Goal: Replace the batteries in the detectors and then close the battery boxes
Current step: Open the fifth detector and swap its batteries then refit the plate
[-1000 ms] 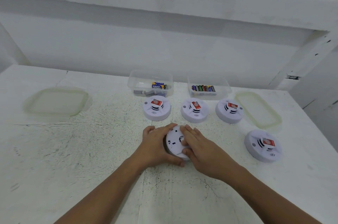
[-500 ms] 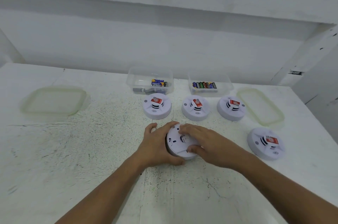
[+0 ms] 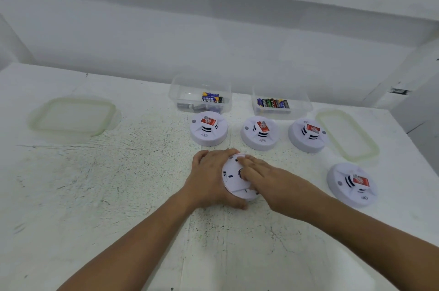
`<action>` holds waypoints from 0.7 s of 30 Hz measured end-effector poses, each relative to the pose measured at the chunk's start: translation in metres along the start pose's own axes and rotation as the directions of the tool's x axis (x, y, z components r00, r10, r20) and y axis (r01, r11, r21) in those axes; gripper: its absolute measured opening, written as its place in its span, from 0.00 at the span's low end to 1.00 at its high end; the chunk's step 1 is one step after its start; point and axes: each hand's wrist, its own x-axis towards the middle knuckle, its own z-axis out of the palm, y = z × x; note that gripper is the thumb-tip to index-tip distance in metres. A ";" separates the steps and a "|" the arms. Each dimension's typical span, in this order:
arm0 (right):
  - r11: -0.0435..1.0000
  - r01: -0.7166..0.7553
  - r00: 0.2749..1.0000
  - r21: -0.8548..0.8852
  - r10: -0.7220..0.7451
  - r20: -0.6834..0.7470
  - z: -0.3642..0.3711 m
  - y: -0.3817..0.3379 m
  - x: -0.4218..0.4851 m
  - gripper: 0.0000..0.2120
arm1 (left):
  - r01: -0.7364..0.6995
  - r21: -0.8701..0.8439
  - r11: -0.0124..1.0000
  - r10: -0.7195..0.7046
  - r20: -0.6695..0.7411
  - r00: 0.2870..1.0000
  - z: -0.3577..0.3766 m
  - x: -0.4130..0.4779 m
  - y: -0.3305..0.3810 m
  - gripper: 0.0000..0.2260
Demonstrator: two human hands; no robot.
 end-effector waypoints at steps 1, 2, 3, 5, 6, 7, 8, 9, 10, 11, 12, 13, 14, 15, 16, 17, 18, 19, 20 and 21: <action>1.000 0.005 1.000 0.004 -0.005 -0.001 0.001 0.000 0.000 0.28 | -0.001 0.001 1.000 0.001 -0.001 1.000 0.000 0.000 0.000 0.53; 1.000 0.010 1.000 0.006 -0.010 -0.003 0.002 0.001 0.000 0.29 | -0.001 0.000 1.000 0.001 0.000 1.000 -0.001 0.001 0.000 0.53; 1.000 0.020 1.000 0.009 -0.020 -0.006 0.003 0.002 0.000 0.29 | 0.003 0.000 1.000 -0.003 0.007 1.000 -0.001 0.002 0.001 0.53; 0.999 0.042 0.999 0.028 -0.042 -0.004 0.003 0.006 0.002 0.30 | 0.009 0.002 1.000 -0.010 0.027 1.000 -0.003 0.003 0.002 0.54; 0.998 0.051 0.999 0.039 -0.051 0.005 0.003 0.009 0.003 0.30 | 0.012 0.006 1.000 -0.012 0.038 0.999 -0.003 0.004 0.001 0.53; 0.997 0.055 0.998 0.046 -0.055 0.014 0.002 0.012 0.004 0.29 | 0.012 0.015 1.000 -0.013 0.050 0.999 -0.004 0.004 0.001 0.54; 0.997 0.052 0.998 0.054 -0.053 0.023 0.002 0.013 0.004 0.29 | 0.010 0.024 1.000 -0.012 0.061 0.998 -0.004 0.004 0.000 0.54; 0.997 0.050 0.998 0.058 -0.051 0.029 0.001 0.015 0.005 0.28 | 0.009 0.026 1.000 -0.011 0.063 0.998 -0.004 0.005 0.000 0.54; 0.997 0.052 0.998 0.062 -0.054 0.035 0.000 0.016 0.005 0.27 | 0.013 0.020 1.000 -0.014 0.060 0.998 -0.004 0.004 -0.001 0.54; 0.996 0.060 0.997 0.062 -0.063 0.039 -0.001 0.018 0.006 0.27 | 0.015 0.011 1.000 -0.015 0.057 0.998 -0.004 0.004 -0.001 0.54; 0.996 0.070 0.997 0.060 -0.073 0.038 -0.001 0.019 0.007 0.26 | 0.014 0.005 1.000 -0.015 0.056 0.998 -0.005 0.004 0.000 0.54; 0.995 0.081 0.996 0.055 -0.083 0.034 -0.002 0.020 0.007 0.25 | 0.014 0.002 1.000 -0.015 0.058 0.998 -0.005 0.004 0.001 0.53; 0.994 0.094 0.995 0.050 -0.095 0.024 -0.002 0.021 0.007 0.24 | 0.018 -0.003 1.000 -0.017 0.061 0.998 -0.005 0.004 0.002 0.53; 0.993 0.114 0.994 0.042 -0.114 -0.001 -0.001 0.022 0.007 0.22 | 0.021 -0.007 1.000 -0.020 0.062 0.998 -0.006 0.004 0.002 0.52; 0.990 0.135 0.990 0.034 -0.133 -0.038 0.000 0.023 0.008 0.20 | 0.022 -0.007 1.000 -0.021 0.059 0.998 -0.005 0.003 0.003 0.51; 0.988 0.150 0.986 0.030 -0.148 -0.077 0.001 0.023 0.008 0.17 | 0.017 -0.001 1.000 -0.016 0.050 0.999 -0.005 0.003 0.003 0.50; 0.987 0.156 0.983 0.031 -0.152 -0.103 0.001 0.023 0.008 0.15 | 0.011 0.006 1.000 -0.012 0.041 0.999 -0.005 0.003 0.003 0.49; 0.987 0.156 0.982 0.036 -0.151 -0.116 0.001 0.023 0.008 0.13 | 0.009 0.011 1.000 -0.009 0.034 0.999 -0.004 0.002 0.003 0.49; 0.987 0.152 0.982 0.044 -0.146 -0.121 -0.001 0.022 0.010 0.11 | 0.007 0.012 1.000 -0.007 0.029 1.000 -0.004 0.002 0.003 0.49; 0.988 0.142 0.984 0.062 -0.134 -0.121 -0.005 0.021 0.011 0.09 | 0.008 0.015 1.000 -0.009 0.031 0.999 -0.004 0.002 0.003 0.50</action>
